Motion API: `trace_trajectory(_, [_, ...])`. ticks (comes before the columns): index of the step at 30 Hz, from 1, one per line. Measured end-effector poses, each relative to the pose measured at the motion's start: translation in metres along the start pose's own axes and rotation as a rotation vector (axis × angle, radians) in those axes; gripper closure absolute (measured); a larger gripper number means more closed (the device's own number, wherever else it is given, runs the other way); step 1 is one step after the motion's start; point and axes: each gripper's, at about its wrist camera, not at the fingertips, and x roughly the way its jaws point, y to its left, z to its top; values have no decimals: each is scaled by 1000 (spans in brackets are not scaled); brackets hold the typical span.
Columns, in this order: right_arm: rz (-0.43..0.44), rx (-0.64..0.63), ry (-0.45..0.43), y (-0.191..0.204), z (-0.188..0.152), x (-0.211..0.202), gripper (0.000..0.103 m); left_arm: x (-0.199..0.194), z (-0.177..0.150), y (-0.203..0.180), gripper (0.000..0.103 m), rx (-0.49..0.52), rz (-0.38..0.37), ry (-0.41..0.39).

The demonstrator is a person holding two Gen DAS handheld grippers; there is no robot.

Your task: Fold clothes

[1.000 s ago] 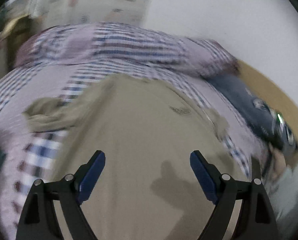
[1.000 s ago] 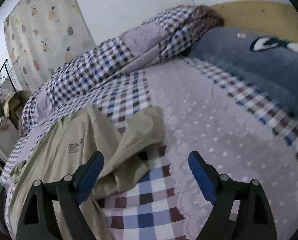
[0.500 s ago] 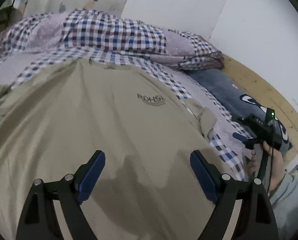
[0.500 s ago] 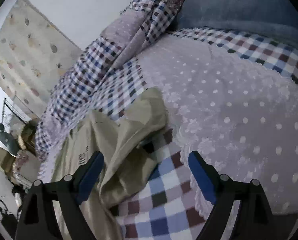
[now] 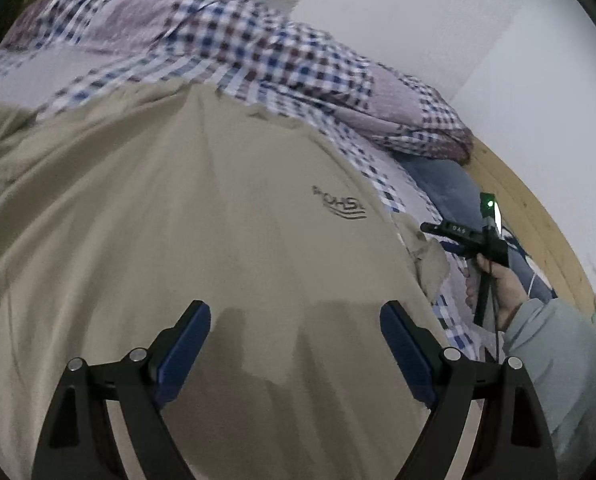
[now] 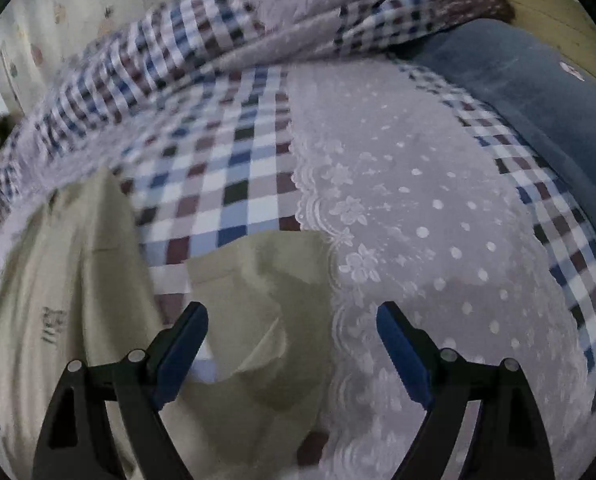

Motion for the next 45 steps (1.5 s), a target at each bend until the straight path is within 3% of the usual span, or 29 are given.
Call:
trace_trajectory(2, [-6,-21,24,3,3,13,26,3,1,6,13,-22,10,0])
trace_trajectory(3, [-17,-40,32,6,4,16,49,4,1,8,13,-30,13,1])
trace_trajectory(4, [-28,-60,40,9,4,19,84,6,0,9,13,-33,15,1])
trace_trajectory(5, [-39,-80,48,12,4,22,98,7,0,10,13,-36,17,2])
trace_trajectory(6, [-58,-104,47,16,5,22,100,8,-1,11,13,-36,19,3])
trace_trajectory(9, [-60,-129,-27,14,11,-1,100,10,-2,10,13,-7,39,1])
trace_trajectory(11, [-117,-92,-109,-4,23,-32,101,10,-3,9,13,7,48,0])
trace_trajectory(17, [-362,122,-362,-99,51,-150,101,12,-4,10,13,23,56,2])
trace_trajectory(22, [-498,277,-430,-174,47,-219,101,14,-3,10,13,36,63,-2])
trace_trajectory(27, [-556,341,-411,-213,20,-236,100,17,-5,9,13,51,75,-5])
trace_trajectory(29, [-583,355,-318,-225,0,-222,99,18,-5,8,13,56,82,-6])
trace_trajectory(32, [-656,337,-89,-239,-27,-178,80,19,-5,8,13,60,86,-5])
trace_trajectory(34, [-680,329,-20,-238,-43,-161,69,20,-4,8,13,61,86,-4])
trace_trajectory(36, [-698,313,-16,-229,-51,-157,54,20,-4,9,13,60,85,-3])
trace_trajectory(38, [-716,263,-52,-210,-47,-158,52,20,-3,9,13,59,84,-3])
trace_trajectory(40, [-643,194,-111,-184,-39,-157,46,20,-3,10,13,57,82,-4])
trace_trajectory(45, [-274,-41,-219,-91,-8,-127,40,23,-4,9,13,65,90,-5])
